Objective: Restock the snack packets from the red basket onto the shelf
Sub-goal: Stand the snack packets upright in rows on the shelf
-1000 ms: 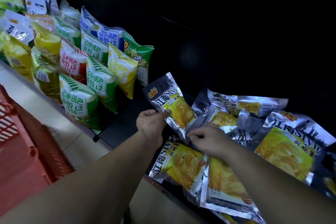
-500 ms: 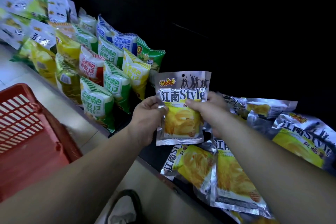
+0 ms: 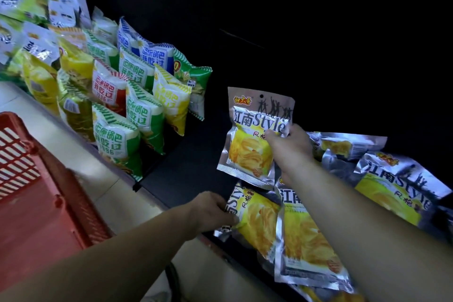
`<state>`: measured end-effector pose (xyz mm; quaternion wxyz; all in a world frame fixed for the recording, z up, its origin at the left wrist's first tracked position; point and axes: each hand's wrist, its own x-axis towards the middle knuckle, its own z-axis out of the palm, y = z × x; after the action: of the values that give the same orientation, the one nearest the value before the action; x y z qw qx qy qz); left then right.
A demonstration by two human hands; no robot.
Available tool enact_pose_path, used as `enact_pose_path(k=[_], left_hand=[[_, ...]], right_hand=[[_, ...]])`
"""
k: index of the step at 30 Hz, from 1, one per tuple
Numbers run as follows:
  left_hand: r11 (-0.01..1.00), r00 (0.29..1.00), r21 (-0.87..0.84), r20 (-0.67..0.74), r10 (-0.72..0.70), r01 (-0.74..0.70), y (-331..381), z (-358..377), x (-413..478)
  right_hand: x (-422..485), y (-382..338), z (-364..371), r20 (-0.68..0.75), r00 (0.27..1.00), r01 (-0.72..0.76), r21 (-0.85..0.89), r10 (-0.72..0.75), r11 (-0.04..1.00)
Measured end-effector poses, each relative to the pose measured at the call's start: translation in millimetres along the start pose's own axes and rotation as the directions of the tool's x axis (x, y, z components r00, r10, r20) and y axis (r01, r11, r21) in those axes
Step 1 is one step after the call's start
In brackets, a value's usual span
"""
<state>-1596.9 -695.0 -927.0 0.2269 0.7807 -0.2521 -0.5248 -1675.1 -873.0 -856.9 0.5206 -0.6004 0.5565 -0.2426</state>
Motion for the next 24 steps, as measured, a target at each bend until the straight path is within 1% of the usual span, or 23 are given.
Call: enact_pose_path(k=[2, 4, 7, 9, 13, 16, 18, 19, 20, 21, 22, 23, 24], left_hand=[[0.991, 0.998, -0.123, -0.039, 0.047, -0.052, 1.2, -9.5, -5.1], [0.974, 0.994, -0.203, -0.079, 0.081, -0.096, 4.1, -24.8, -12.8], [0.946, 0.998, -0.32, -0.035, 0.049, -0.057, 6.8, -47.9, -28.7], [0.933, 0.997, -0.354, -0.06, 0.047, -0.066, 2.8, -57.2, -34.0], [0.877, 0.975, -0.46, -0.219, 0.042, -0.141, 2.7, -72.2, -36.4], [0.8, 0.971, -0.573, -0.234, 0.048, -0.177, 8.9, -85.6, -36.2], [0.764, 0.975, -0.62, -0.217, 0.054, -0.18, 14.8, -93.7, -37.0], [0.76, 0.974, -0.623, -0.219, 0.058, -0.185, 18.3, -97.5, -37.4], [0.78, 0.967, -0.596, -0.252, 0.048, -0.193, 22.7, -101.4, -39.7], [0.829, 0.95, -0.522, -0.311, 0.033, -0.2, 27.6, -106.4, -41.0], [0.891, 0.931, -0.407, -0.364, 0.042, -0.2, 34.0, -112.4, -44.5], [0.942, 0.92, -0.27, -0.384, 0.085, -0.199, 42.5, -118.4, -49.3], [0.972, 0.917, -0.105, -0.365, 0.16, -0.212, 52.1, -125.5, -52.8]], right_hand=[[-0.4, -2.3, -2.3, -0.027, 1.0, -0.016, 0.012, 0.017, 1.0], [0.5, -6.5, -6.1, -0.039, 0.999, 0.001, 0.039, 0.001, 0.999], [0.9, -11.7, -9.9, -0.038, 0.999, 0.024, 0.035, -0.023, 0.999], [-1.0, -14.9, -8.6, -0.006, 1.0, 0.026, 0.009, -0.026, 1.0], [-5.7, -20.2, -1.2, 0.119, 0.993, 0.0, -0.023, 0.003, 1.0], [-7.2, -19.4, 3.4, 0.199, 0.98, -0.012, -0.036, 0.019, 0.999], [-8.5, -19.7, 4.4, 0.236, 0.971, -0.014, -0.038, 0.023, 0.999], [-8.7, -20.1, 4.4, 0.249, 0.968, -0.012, -0.038, 0.021, 0.999], [-9.8, -21.8, 3.9, 0.266, 0.964, -0.01, -0.03, 0.018, 0.999], [-10.1, -23.1, 3.6, 0.283, 0.959, -0.004, -0.022, 0.011, 1.0], [-11.0, -25.0, 3.1, 0.305, 0.952, 0.001, -0.013, 0.003, 1.0], [-11.9, -27.4, 2.7, 0.336, 0.942, -0.002, -0.007, 0.004, 1.0], [-13.2, -29.7, 2.1, 0.361, 0.933, -0.008, 0.0, 0.008, 1.0]])
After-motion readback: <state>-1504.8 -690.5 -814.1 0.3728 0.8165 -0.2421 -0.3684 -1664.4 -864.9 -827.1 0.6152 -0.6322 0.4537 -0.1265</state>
